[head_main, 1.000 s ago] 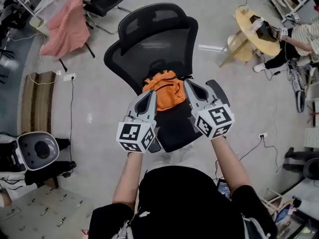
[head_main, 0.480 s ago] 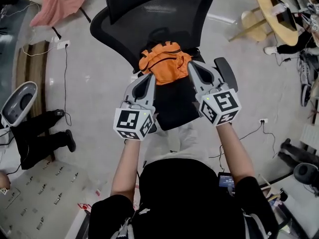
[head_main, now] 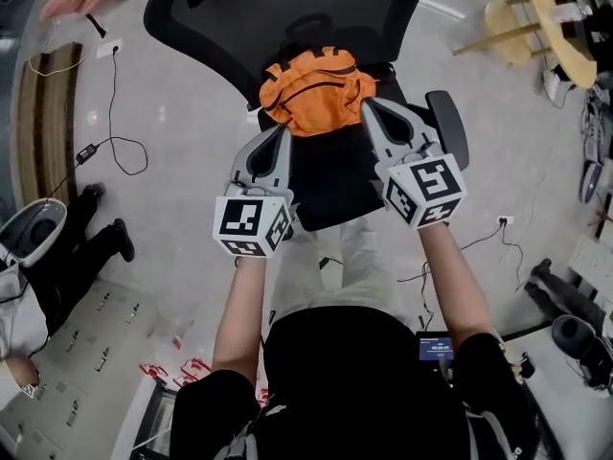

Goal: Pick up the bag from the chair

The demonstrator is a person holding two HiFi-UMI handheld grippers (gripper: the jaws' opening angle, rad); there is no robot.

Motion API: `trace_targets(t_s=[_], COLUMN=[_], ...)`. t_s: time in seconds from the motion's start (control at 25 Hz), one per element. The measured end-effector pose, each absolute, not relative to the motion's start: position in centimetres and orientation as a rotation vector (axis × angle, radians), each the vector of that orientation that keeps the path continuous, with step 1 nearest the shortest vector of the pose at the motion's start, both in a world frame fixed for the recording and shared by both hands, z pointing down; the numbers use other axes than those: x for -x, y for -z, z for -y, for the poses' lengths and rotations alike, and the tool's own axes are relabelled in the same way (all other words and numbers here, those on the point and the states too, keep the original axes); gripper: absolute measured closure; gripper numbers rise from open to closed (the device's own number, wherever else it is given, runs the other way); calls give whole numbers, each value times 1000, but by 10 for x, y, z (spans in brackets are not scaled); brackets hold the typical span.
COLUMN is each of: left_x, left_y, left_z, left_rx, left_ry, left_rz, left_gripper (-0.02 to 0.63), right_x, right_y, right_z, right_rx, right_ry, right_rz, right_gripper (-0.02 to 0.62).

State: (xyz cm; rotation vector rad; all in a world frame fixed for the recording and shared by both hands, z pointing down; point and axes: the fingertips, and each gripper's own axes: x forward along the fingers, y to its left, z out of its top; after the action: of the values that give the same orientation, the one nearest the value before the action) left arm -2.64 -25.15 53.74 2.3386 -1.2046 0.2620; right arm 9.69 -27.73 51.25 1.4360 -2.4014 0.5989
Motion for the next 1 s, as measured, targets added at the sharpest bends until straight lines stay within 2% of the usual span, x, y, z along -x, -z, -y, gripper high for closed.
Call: trace_targets(t_s=[0.6, 1.0], left_x=[25, 27], left_y=[-605, -618], left_z=[273, 300], left_rx=[-2255, -2237], left_ry=[-277, -257], left_rz=[1252, 1270], left_gripper=[601, 601], right_x=[-86, -69], right_y=[-582, -599], right_z=[307, 343], right_rx=[-1312, -1279], right_ry=[-556, -482], right_rz=[2347, 2353], right_gripper=[600, 600])
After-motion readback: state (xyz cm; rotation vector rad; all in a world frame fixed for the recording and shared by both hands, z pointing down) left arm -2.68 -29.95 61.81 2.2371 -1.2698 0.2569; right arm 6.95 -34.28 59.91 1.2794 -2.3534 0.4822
